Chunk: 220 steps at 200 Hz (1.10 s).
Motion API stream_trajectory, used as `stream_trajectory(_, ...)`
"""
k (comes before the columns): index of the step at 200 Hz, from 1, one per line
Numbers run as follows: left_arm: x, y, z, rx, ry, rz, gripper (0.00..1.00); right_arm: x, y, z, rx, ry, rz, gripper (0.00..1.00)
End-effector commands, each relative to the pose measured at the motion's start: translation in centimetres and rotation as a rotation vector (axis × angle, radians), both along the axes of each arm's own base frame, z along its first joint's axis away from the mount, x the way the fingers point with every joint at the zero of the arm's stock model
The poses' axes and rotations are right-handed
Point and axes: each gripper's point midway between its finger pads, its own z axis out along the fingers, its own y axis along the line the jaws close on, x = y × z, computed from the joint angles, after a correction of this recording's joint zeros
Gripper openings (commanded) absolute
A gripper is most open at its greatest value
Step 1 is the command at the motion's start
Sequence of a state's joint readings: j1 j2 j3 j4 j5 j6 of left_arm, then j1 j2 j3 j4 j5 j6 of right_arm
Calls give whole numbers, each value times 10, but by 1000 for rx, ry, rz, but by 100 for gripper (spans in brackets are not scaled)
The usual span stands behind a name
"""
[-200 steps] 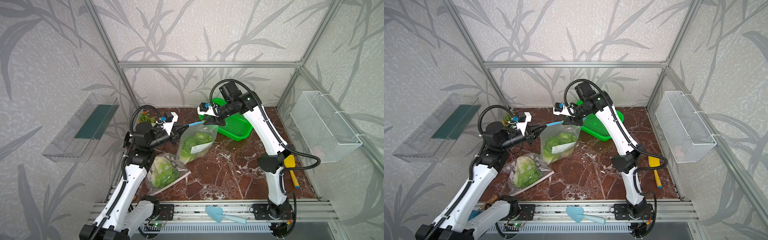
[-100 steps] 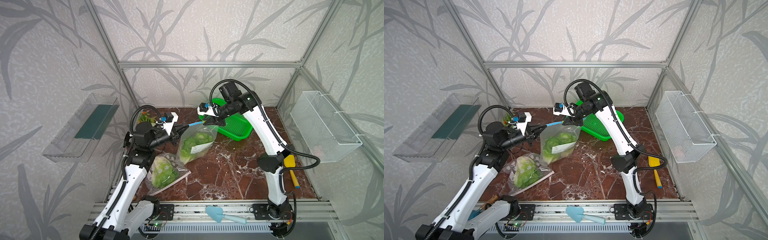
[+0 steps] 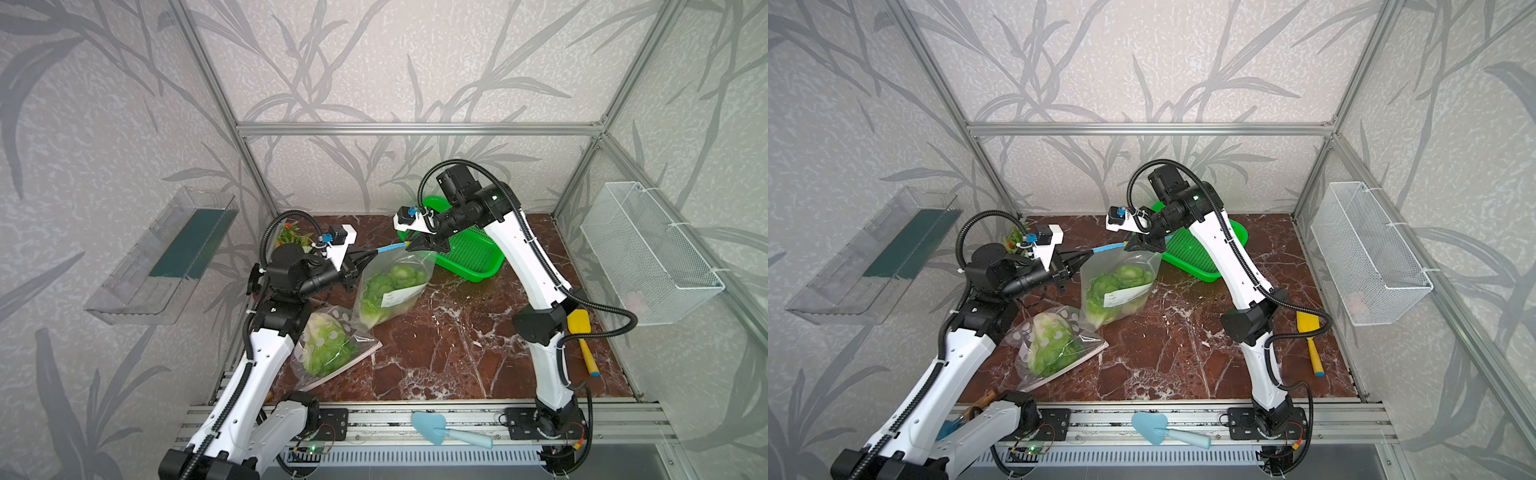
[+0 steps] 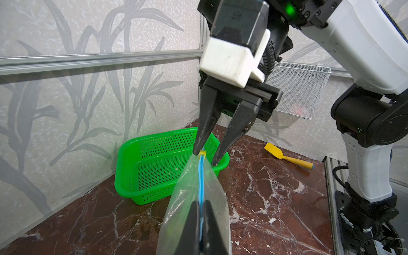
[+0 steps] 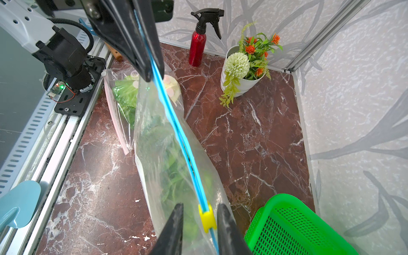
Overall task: Open the zip-top bag and take out the chinese cabbages
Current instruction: Unzip the zipper on the zipper food storage bag.
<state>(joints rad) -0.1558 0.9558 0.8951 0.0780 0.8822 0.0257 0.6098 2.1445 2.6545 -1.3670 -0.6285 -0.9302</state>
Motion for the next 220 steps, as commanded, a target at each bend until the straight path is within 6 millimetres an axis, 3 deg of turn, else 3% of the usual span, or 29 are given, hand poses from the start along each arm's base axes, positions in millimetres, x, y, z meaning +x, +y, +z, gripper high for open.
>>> stream_trajectory(1, -5, 1, 20, 1, -72, -4, 0, -3, 0, 0, -7, 12, -5, 28)
stream_trajectory(137, -4, 2, 18, 6, -65, 4, 0, -2, -2, 1, -18, -1, -14, 18)
stream_trajectory(220, -5, 5, 27, -8, -97, 29, 0, 7, -16, -9, -101, -37, -64, 11)
